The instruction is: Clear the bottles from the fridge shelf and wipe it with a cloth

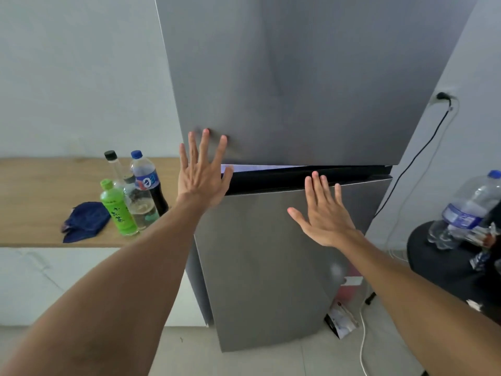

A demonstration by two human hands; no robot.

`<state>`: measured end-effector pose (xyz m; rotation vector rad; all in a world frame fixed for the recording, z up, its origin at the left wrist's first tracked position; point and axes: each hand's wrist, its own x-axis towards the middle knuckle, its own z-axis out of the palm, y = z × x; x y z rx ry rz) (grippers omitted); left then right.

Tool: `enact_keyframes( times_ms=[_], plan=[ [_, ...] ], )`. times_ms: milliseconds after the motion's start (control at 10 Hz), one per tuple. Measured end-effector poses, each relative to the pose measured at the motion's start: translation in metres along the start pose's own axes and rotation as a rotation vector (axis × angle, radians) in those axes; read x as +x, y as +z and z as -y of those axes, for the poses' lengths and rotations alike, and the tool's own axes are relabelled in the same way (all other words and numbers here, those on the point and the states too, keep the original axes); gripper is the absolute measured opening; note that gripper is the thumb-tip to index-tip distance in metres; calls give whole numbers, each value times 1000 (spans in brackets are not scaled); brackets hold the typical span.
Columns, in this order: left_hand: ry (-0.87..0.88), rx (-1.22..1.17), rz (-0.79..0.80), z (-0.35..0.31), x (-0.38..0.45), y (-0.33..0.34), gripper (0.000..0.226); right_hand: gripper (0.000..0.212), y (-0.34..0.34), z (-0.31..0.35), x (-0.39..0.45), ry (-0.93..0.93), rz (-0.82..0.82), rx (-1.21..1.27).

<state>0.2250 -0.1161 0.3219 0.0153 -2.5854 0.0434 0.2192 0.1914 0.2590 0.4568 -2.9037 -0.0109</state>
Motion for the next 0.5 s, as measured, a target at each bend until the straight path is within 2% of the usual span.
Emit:
enact_keyframes(
  times_ms=[200, 400, 500],
  plan=[
    [-69, -87, 129, -13, -40, 33, 75, 95, 8, 9, 26, 26, 60, 24],
    [-56, -51, 313, -24, -48, 57, 82, 99, 3, 12, 28, 21, 133, 85],
    [-52, -40, 384, -27, -40, 61, 86, 97, -28, 10, 26, 6, 202, 287]
  ],
)
